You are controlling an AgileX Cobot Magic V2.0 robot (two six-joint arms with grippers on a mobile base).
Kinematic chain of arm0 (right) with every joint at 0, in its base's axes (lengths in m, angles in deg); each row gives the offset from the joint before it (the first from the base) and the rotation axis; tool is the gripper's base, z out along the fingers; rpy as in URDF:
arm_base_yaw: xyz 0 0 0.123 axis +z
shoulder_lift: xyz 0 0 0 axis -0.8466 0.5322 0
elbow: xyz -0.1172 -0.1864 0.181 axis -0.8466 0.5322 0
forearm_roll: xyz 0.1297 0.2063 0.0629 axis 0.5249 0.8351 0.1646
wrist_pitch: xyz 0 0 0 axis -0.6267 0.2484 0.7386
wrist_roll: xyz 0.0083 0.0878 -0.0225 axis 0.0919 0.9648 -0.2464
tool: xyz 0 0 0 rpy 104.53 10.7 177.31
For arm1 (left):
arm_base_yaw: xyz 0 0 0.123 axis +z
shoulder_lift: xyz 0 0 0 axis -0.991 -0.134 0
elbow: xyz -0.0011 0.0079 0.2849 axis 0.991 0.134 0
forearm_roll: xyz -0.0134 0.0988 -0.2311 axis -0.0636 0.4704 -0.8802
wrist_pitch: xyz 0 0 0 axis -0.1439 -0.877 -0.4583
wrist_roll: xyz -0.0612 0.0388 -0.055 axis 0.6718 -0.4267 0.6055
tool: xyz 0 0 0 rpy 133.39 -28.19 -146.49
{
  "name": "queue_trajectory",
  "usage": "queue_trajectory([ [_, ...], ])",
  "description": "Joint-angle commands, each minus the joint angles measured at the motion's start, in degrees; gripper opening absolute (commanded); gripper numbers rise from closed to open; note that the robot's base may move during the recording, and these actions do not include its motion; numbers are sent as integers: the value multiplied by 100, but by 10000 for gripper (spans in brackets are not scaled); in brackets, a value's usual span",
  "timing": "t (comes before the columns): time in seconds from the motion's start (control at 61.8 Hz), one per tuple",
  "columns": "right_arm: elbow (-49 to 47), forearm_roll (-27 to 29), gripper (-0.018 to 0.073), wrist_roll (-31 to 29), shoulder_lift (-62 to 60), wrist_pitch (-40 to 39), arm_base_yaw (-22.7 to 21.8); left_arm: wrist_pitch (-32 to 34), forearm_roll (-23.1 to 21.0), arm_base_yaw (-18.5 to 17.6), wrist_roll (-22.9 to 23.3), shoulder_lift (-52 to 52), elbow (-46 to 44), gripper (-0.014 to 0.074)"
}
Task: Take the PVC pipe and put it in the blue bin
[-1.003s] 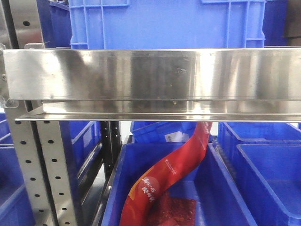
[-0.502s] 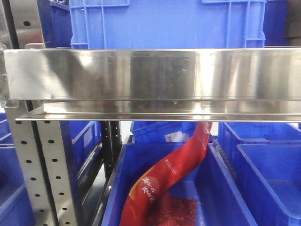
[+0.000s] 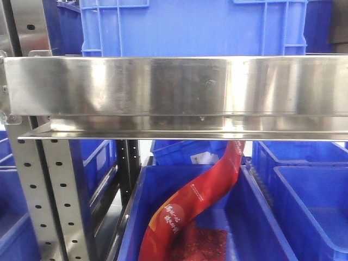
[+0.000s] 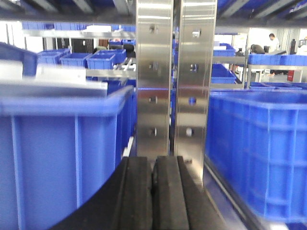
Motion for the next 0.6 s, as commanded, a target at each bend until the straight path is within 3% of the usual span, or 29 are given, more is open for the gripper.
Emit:
queue_trajectory([
  [0.0,11,-52,-163,-2,-32,-92,-25,78,-70,26,-21,179,175,-111],
  [0.146,11,-52,-163,-2,-32,-92,-25,-174,-142,26,-88,337,372,-111],
  [0.34,11,-52,-163,-2,-32,-92,-25,60,-317,26,-132,359,807,-111],
  [0.583,11,-52,-163,-2,-32,-92,-25,-120,-396,26,-132,359,1021,-111],
])
